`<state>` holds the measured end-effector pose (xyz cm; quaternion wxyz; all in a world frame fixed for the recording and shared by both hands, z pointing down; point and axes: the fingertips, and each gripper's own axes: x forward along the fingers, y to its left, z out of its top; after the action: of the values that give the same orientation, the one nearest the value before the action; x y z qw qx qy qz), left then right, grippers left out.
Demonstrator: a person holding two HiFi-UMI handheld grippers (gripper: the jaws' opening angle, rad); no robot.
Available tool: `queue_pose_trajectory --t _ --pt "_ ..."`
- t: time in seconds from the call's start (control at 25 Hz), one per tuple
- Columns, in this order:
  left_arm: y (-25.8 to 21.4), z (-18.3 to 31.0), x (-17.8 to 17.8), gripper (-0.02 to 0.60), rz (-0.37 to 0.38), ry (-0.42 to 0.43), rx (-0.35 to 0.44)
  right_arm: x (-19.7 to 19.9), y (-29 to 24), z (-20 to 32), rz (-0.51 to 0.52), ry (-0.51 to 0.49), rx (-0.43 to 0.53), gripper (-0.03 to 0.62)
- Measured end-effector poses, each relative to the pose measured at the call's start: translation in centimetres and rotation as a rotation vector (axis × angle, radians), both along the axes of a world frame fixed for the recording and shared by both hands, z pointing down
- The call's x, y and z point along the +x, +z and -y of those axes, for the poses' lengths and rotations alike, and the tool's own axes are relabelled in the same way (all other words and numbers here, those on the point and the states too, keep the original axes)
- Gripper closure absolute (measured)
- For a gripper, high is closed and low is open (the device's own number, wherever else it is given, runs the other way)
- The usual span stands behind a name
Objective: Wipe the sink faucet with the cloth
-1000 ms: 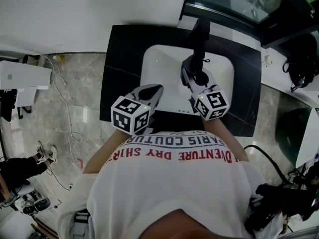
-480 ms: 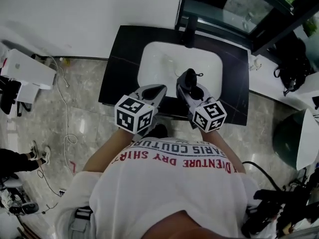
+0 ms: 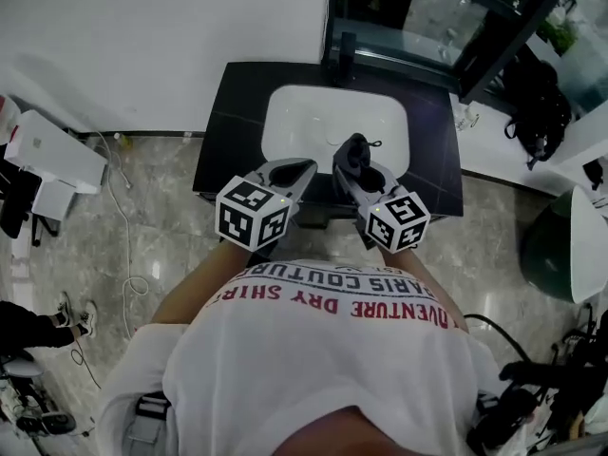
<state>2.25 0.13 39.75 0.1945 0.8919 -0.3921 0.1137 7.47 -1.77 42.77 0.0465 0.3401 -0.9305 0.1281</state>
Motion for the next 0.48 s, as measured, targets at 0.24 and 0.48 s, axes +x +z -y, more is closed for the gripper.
queue_pose_trajectory --t 0.24,0.48 --pt "0.3 3.8 -6.7 0.58 -0.051 0.056 -0.02 -5.7 0.7 3.9 -0.01 0.083 -0.028 0.514" --pt "1.2 11.6 -21.6 0.58 0.03 0.079 0.009 -19.2 1.7 10.1 0.02 0.139 -0.051 0.514"
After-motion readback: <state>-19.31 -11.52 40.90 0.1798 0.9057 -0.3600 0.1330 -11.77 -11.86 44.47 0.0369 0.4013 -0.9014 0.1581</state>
